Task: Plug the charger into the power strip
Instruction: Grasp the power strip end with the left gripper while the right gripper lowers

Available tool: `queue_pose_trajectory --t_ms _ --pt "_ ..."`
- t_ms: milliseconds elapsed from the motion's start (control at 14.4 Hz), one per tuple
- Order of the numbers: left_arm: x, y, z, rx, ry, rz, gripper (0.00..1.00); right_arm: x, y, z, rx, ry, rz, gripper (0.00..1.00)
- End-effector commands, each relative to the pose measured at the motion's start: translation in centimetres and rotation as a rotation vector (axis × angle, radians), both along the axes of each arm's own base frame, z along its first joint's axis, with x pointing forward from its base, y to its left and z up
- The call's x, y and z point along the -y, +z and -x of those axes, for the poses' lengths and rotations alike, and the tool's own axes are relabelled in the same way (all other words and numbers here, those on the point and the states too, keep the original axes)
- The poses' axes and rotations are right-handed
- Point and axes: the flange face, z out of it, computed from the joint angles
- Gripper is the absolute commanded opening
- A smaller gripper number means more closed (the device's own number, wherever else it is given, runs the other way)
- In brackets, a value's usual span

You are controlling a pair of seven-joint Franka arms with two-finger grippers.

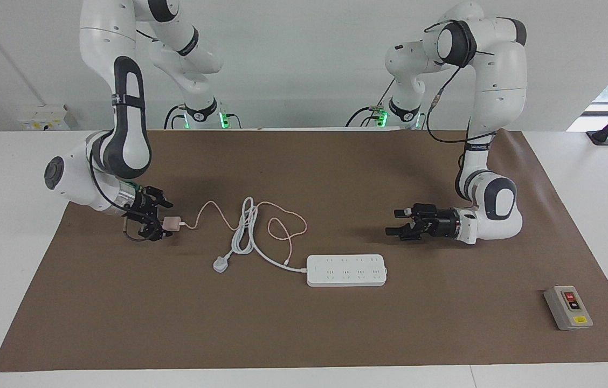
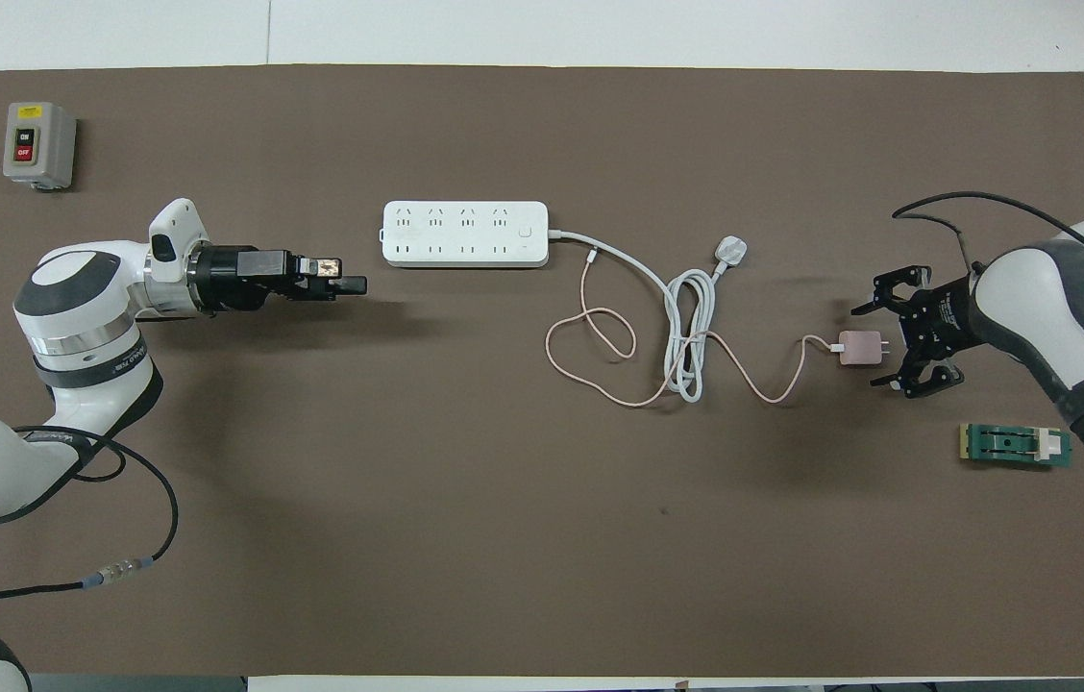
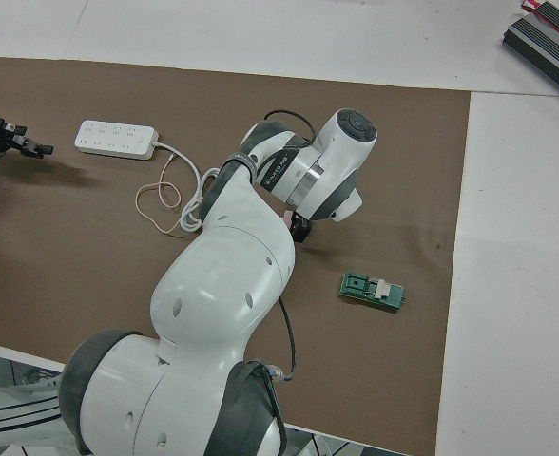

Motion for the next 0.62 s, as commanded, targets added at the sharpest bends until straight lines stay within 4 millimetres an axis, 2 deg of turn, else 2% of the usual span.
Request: queue_pose_trajectory --t_ms 0,555 --pt "1.38 -0.46 -0.23 0.007 0.018 -0.017 1.00 0.27 -0.29 1.35 0.037 -0.025 -0.018 1.00" --pt "1.33 -0.28 -0.29 0.006 0.015 -0.011 1.00 0.55 -0.43 1.28 0.057 -0.037 -0.005 1.00"
